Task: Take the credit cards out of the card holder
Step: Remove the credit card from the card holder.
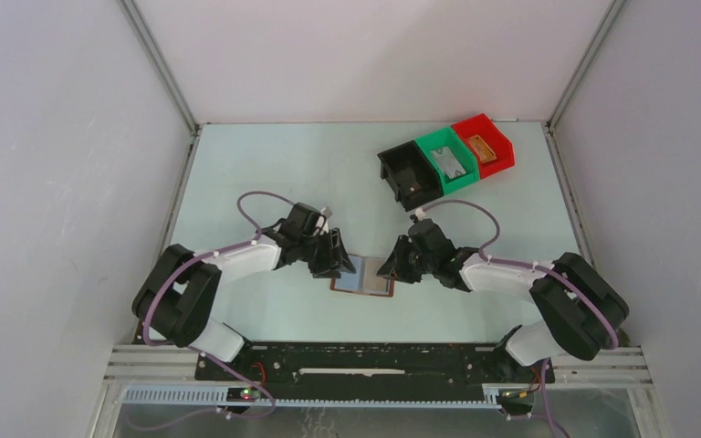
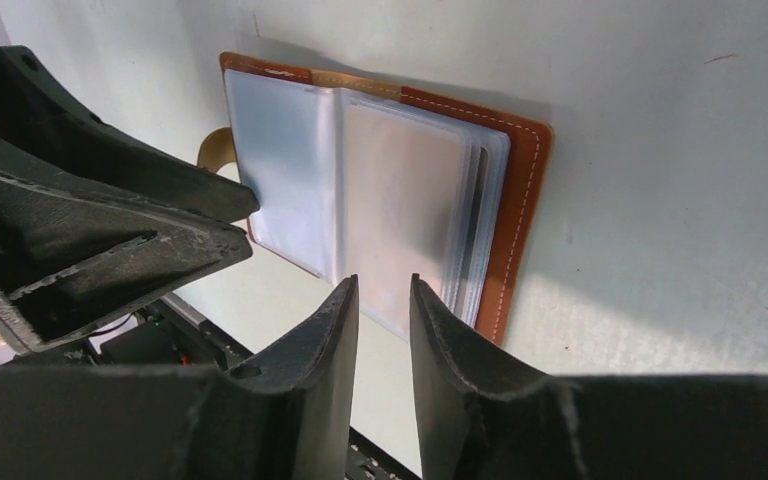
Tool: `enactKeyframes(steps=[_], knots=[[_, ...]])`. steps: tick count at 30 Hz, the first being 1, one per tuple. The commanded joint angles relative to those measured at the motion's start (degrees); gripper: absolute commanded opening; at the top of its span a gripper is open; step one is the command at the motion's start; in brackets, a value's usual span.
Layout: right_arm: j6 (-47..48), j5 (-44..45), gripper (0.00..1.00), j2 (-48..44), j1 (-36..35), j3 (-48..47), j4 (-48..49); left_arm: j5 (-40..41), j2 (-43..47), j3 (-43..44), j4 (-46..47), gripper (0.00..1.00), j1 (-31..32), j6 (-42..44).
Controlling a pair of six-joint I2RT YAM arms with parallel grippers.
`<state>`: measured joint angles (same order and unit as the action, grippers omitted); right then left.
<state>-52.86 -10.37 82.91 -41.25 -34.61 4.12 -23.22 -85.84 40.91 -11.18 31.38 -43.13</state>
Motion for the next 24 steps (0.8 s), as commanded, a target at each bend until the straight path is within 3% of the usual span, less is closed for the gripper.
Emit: enactKeyframes(steps=[1,24], knots=[[-0.25,1.61,0.34,1.15,-0.10,-1.07,2.07,1.39,0.70,-0.80,1.02,0.55,0.02,0.05],[-1.07,1.18,0.35,3.84,-0.84,-0.28,4.89,0.07,-3.01,-2.15,3.19,0.54,-0.53,0.33]])
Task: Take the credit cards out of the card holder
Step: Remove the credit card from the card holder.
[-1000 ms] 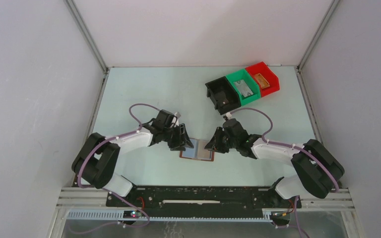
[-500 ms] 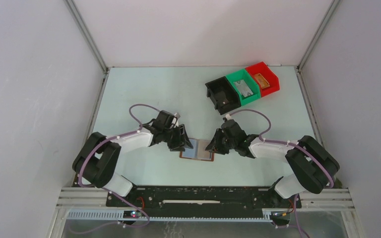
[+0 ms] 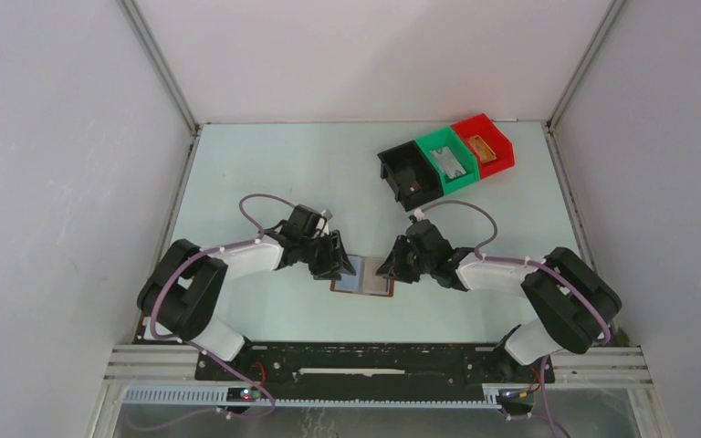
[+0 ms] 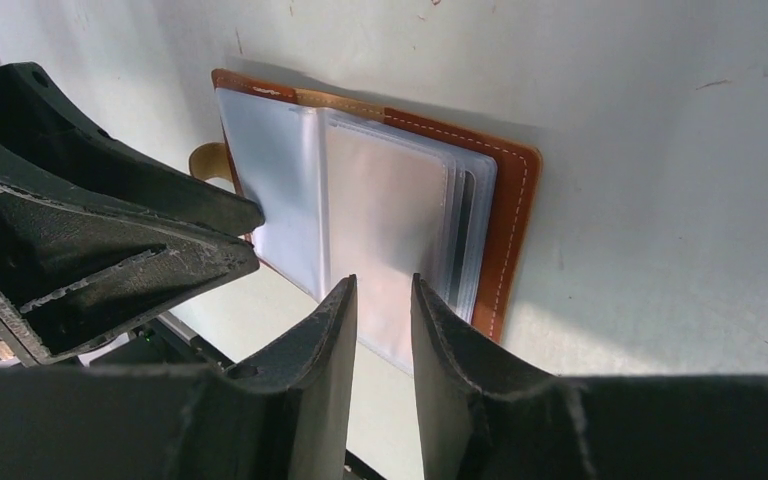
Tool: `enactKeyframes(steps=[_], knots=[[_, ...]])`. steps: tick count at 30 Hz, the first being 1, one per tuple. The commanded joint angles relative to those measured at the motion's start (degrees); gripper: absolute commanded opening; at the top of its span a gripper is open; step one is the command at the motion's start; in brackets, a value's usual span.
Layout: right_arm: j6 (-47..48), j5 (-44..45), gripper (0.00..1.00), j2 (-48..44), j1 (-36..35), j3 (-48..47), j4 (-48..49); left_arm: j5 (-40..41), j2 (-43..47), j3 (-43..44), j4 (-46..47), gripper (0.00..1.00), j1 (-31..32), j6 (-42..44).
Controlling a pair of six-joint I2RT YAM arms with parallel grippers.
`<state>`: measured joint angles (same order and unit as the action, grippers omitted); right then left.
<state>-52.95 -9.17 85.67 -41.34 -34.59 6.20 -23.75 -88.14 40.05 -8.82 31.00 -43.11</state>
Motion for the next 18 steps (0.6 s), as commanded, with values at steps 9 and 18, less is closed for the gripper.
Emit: enactKeyframes(steps=[9,18], knots=[[-1.25,2.10,0.35,-1.04,-0.87,-0.30,1.38,0.46,-0.74,-1.29,0.93,0.54,-0.15,0.40],[-0.84,4.09,0.35,-2.77,-0.65,1.07,-0.07,0.34,-0.63,-1.64,1.14,0.54,-0.17,0.42]])
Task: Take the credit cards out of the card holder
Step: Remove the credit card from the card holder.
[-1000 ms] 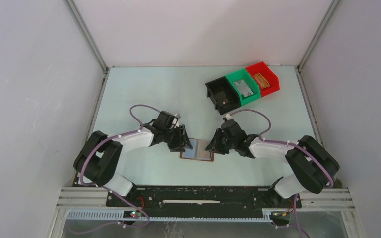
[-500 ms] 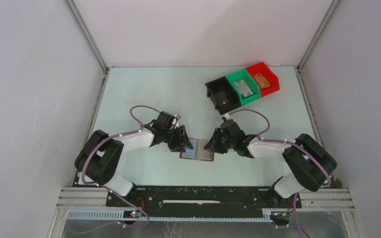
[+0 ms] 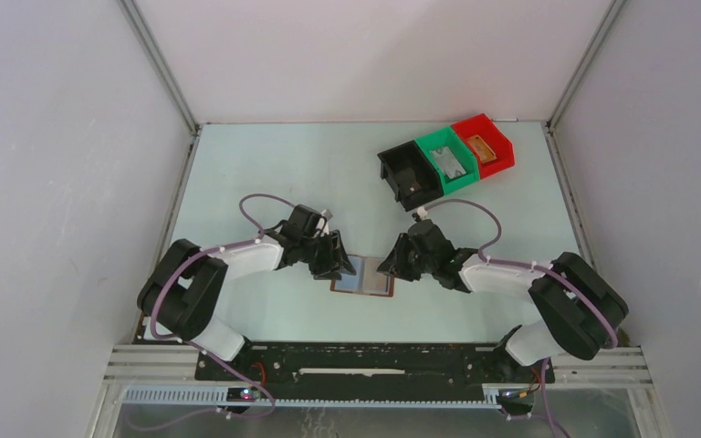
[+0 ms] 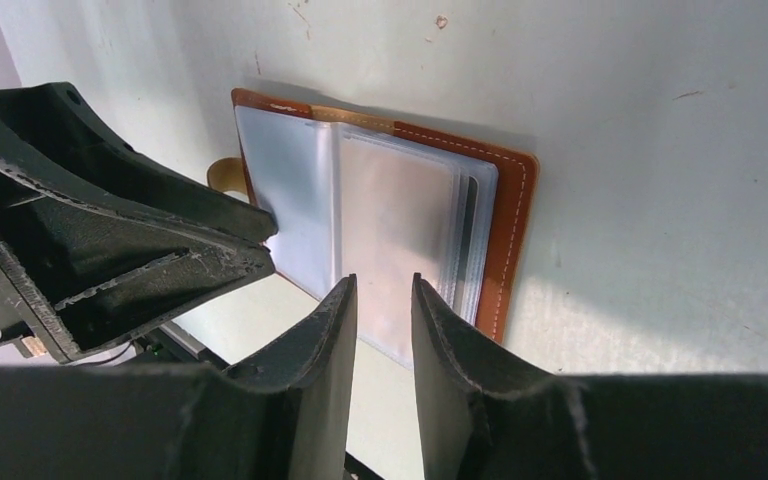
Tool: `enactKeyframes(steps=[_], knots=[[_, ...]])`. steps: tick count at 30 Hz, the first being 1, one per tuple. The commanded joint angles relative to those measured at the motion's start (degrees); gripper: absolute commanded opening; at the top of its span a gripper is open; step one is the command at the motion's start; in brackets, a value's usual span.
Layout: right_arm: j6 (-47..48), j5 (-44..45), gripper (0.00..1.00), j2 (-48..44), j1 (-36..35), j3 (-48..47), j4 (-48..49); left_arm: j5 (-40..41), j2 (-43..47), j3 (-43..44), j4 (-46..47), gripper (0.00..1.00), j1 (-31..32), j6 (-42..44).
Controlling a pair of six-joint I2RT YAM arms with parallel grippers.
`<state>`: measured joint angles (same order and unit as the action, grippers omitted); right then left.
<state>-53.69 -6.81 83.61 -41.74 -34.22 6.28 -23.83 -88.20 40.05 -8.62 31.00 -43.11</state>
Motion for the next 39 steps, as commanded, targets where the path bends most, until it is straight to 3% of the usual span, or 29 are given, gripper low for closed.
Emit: enactKeyframes(steps=[1,21,39], knots=[[-0.10,1.45,0.35,-0.30,-0.31,0.74,0.06,0.45,-0.57,-1.66,0.97,0.54,-0.16,0.44],[-2.14,-4.33,0.35,5.69,-1.50,0.81,8.11,-0.83,0.33,-1.38,1.01,0.53,-0.17,0.66],[-2.08,-6.31,0.34,5.57,-2.37,-1.33,11.06,1.22,9.22,4.60,-9.42,0.54,-0.25,3.62]])
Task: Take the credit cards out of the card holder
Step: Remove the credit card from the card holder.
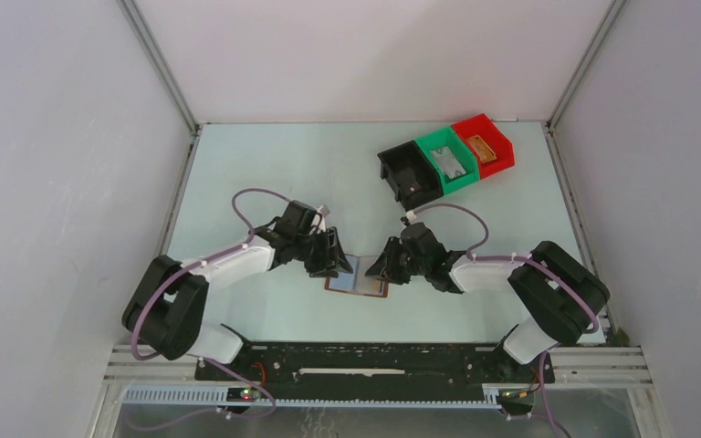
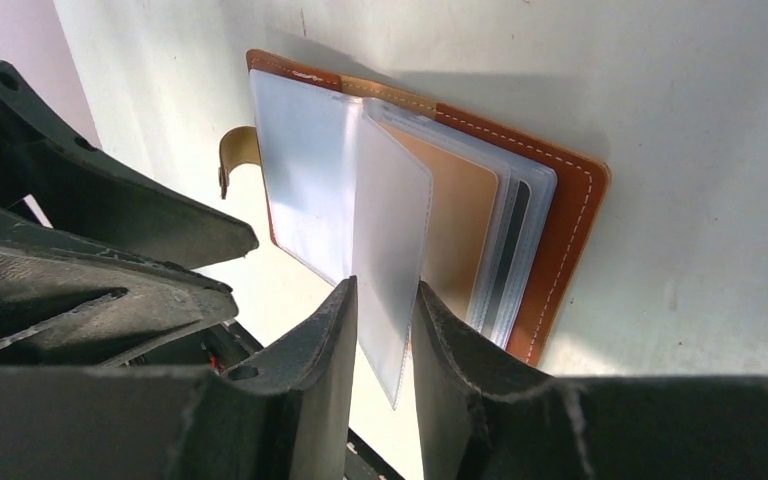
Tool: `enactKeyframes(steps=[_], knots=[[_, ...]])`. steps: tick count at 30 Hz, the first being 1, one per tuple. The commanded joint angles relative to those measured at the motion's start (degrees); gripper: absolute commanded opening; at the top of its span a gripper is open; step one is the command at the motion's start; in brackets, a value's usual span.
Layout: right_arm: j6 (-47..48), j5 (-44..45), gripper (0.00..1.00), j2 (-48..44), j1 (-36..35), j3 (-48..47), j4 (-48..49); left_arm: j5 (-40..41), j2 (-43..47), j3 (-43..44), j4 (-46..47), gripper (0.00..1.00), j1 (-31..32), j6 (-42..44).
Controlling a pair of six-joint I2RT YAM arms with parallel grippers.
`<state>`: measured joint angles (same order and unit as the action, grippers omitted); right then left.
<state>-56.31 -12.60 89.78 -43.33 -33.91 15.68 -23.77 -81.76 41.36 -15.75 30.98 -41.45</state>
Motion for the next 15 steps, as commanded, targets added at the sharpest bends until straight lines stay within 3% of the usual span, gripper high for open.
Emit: enactKeyframes(steps=[1,7,15], knots=[[0.78,-0.65,0.34,-0.62,-0.96,-2.11,1.67,1.37,3.24,3.48,-2.73,0.54,-0.22,1.98],[4.62,0.87,0.36,0.04,-3.74,-8.97,-3.18,3.72,7.65,4.08,-6.78,0.54,-2.27,2.96],[4.32,-2.66,0.42,10.47,-4.72,-16.34,-2.26,3.09,10.86,2.99,-8.46,0.54,-5.67,3.82]])
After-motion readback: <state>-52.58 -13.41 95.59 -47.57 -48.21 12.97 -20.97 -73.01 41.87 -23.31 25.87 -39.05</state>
